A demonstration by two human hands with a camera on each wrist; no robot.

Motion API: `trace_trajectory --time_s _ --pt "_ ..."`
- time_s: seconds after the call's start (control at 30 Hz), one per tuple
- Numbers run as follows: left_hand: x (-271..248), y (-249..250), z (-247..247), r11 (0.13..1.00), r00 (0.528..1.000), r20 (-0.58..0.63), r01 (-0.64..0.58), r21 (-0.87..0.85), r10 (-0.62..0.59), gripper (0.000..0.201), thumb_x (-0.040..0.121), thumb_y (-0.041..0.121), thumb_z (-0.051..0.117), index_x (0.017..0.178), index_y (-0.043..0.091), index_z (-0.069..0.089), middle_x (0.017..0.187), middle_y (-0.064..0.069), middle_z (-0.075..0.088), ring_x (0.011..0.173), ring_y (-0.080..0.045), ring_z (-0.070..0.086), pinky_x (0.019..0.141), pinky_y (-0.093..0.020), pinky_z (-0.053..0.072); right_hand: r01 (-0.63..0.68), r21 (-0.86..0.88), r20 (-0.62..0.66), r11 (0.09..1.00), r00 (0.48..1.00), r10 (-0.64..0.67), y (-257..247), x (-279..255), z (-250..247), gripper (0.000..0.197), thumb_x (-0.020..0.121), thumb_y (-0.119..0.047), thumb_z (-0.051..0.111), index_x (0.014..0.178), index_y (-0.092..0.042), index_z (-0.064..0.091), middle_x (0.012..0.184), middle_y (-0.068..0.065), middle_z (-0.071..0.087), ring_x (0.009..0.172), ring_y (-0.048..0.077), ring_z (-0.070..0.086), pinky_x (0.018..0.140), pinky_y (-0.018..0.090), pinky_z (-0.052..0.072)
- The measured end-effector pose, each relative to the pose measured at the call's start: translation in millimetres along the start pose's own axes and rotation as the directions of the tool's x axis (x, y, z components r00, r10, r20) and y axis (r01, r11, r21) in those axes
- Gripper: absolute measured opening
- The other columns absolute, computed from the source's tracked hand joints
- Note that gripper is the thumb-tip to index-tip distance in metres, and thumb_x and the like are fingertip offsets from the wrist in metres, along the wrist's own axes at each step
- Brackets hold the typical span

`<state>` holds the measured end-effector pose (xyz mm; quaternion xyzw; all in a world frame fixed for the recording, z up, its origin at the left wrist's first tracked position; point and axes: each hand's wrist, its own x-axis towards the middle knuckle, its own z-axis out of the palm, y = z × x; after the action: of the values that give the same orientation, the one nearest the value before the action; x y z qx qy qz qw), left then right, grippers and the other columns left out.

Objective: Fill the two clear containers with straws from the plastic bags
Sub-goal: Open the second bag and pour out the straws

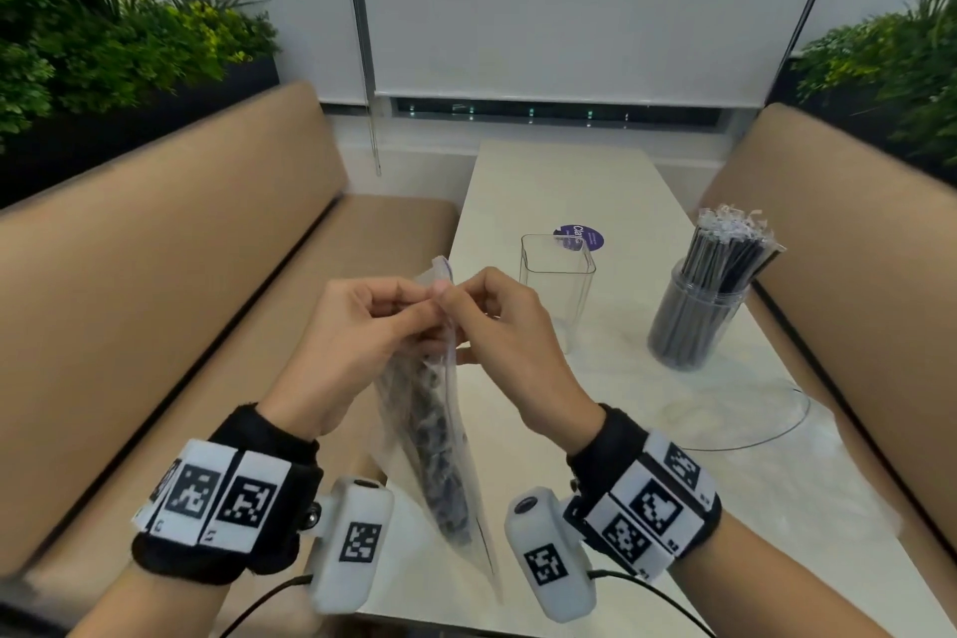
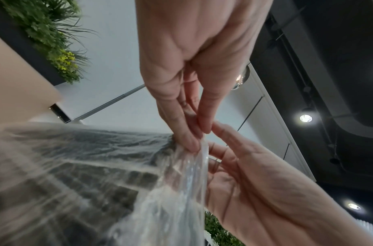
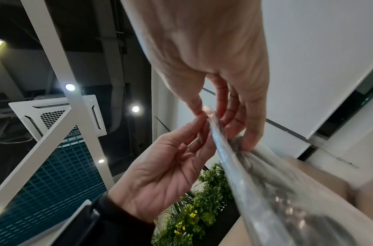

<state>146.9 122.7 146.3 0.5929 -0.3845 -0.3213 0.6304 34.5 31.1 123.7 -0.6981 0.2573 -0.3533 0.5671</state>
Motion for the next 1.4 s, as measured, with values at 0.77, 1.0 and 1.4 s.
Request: trace_trajectory --time_s 0.77,1.0,1.4 --pt "-4 -14 0 0.995 0.996 -0.007 0.094 0.023 -0.094 0.006 0.078 -0.001 0.074 0.078 0.003 0.069 0.066 -0.009 0.072 0.056 -0.014 0.068 0.061 -0.026 0.06 -0.181 0.111 0.25 0.977 0.957 0.149 3 2 -17 0.026 0.096 -0.014 0.061 0.083 0.009 0.067 0.073 0.021 0.068 0.063 0.025 0.072 0.067 0.039 0.064" --pt "-11 -18 10 0.529 0.829 -0.099 -0.255 0.81 0.551 0.015 0.082 0.003 0.06 0.072 0.006 0.05 0.07 -0.006 0.054 0.056 -0.027 0.052 0.052 -0.04 0.046 0.071 -0.405 0.063 0.911 0.997 -0.05 7 -1 -12 0.026 0.095 -0.008 0.054 0.079 0.01 0.063 0.067 0.015 0.073 0.054 0.017 0.072 0.063 0.043 0.061" --pt "-9 -27 22 0.605 0.95 0.03 -0.222 0.765 0.312 0.03 0.085 0.011 0.061 0.113 0.019 0.066 0.095 0.009 0.05 0.069 -0.004 0.05 0.068 0.0 0.038 0.046 -0.517 0.051 0.855 0.998 -0.023 11 2 2 0.015 0.085 -0.018 0.058 0.091 -0.01 0.046 0.078 0.0 0.054 0.072 0.02 0.053 0.056 0.02 0.04"
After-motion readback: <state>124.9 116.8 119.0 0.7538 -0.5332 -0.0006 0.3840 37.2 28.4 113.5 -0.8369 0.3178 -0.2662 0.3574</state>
